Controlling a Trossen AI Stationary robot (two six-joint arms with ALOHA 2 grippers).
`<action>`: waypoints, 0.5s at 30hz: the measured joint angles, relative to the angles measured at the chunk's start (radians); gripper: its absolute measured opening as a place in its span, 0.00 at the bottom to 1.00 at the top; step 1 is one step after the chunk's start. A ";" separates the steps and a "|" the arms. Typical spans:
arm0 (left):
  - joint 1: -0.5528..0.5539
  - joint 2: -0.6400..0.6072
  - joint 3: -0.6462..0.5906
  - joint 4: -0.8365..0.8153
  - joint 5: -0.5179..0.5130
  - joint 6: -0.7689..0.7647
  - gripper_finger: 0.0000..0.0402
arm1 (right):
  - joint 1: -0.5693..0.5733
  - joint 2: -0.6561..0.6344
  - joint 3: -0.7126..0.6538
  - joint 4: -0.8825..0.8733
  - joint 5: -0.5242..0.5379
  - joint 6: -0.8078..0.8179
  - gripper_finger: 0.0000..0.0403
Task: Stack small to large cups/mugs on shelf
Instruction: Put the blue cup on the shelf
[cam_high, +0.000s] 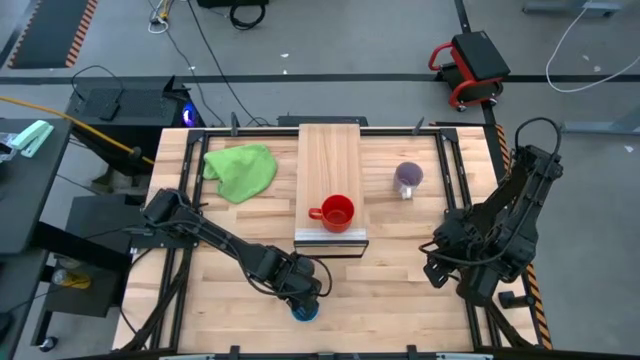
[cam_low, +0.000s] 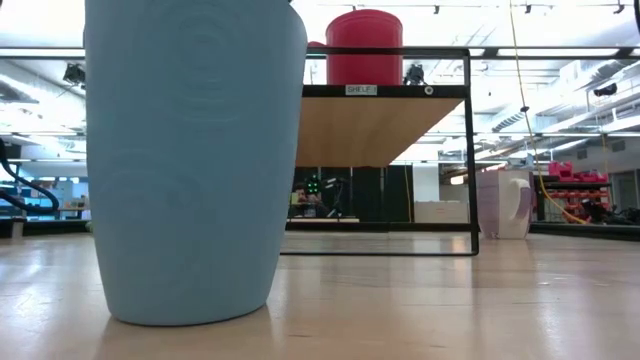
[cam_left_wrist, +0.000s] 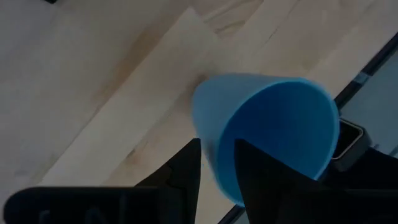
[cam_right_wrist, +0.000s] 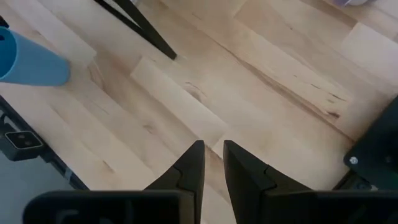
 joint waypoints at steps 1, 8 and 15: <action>0.000 0.003 0.001 0.009 0.000 -0.001 0.26 | 0.000 0.002 0.000 0.000 0.003 0.000 0.16; 0.001 0.015 0.001 -0.013 -0.001 -0.002 0.26 | 0.000 0.027 0.000 0.017 0.013 -0.002 0.16; 0.003 0.037 0.000 -0.019 0.007 -0.013 0.26 | 0.000 0.053 0.000 0.028 0.013 -0.003 0.16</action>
